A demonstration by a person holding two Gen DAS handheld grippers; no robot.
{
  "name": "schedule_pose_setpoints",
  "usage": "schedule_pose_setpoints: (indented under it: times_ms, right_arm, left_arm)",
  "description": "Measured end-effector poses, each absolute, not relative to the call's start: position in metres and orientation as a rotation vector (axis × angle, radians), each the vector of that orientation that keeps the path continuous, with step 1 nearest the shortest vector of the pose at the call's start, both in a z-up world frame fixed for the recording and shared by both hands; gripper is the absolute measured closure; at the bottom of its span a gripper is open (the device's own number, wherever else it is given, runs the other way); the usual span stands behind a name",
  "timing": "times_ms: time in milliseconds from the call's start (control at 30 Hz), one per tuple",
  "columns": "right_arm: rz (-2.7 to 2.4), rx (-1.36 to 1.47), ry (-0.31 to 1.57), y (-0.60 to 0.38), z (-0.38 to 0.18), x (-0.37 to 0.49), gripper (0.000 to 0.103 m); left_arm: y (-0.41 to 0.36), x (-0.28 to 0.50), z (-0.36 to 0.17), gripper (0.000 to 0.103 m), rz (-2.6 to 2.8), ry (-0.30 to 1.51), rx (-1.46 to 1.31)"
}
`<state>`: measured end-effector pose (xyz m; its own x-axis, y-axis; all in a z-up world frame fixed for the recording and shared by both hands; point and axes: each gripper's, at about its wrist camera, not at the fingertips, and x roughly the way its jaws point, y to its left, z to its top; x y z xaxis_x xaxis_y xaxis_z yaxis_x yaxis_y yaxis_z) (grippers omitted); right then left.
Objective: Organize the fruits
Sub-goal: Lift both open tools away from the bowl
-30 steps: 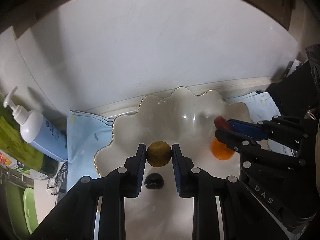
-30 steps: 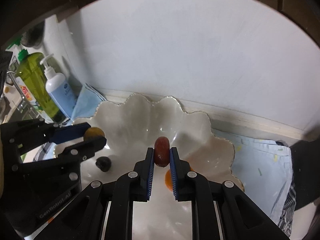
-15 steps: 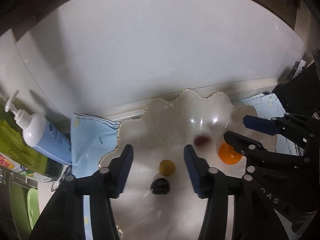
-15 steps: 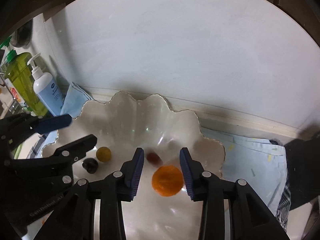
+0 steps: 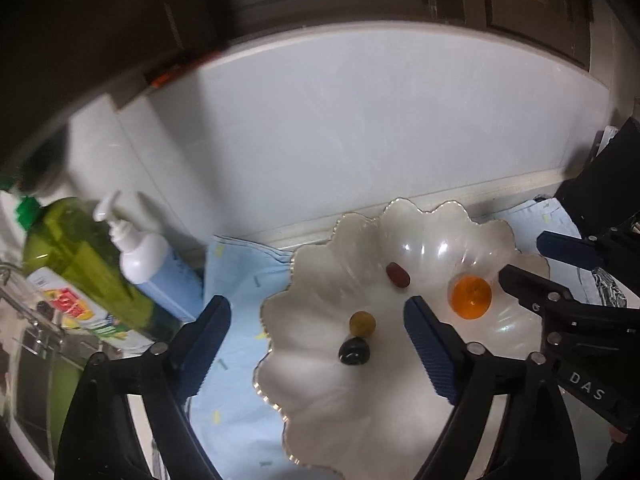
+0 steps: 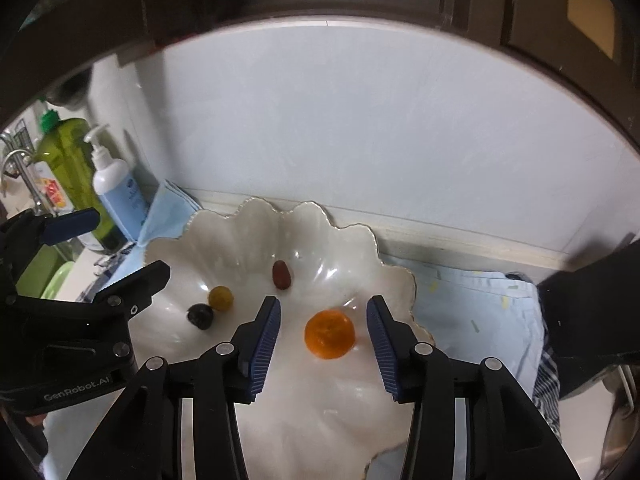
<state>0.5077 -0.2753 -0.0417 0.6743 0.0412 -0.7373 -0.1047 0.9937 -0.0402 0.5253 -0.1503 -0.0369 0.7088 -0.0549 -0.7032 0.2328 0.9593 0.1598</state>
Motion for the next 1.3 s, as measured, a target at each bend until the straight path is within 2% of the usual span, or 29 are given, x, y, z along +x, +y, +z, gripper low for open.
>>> schedule_pose_setpoints:
  times_ms: [100,167,433,900,1300]
  right_arm:
    - [0.083,-0.086,0.799,-0.274,-0.032,0.492,0.055]
    - [0.080,-0.088,0.781,-0.273,-0.026,0.481,0.048]
    - [0.111,-0.077,0.729,-0.269,-0.008,0.442,0.048]
    - [0.146,-0.075,0.671,-0.255,0.000,0.372,0.048]
    - [0.201,-0.085,0.689,-0.243,-0.008,0.328,0.048]
  left_arm:
    - [-0.141,0.512,-0.030,0.009,-0.163,0.751,0.218]
    - [-0.136,0.502,-0.025,0.006,-0.166,0.741,0.203]
    - [-0.118,0.455,-0.011,0.001,-0.157,0.663,0.208]
    - [-0.096,0.382,0.006,0.001,-0.191,0.616,0.158]
    - [-0.091,0.332,0.006,0.001,-0.193,0.594,0.222]
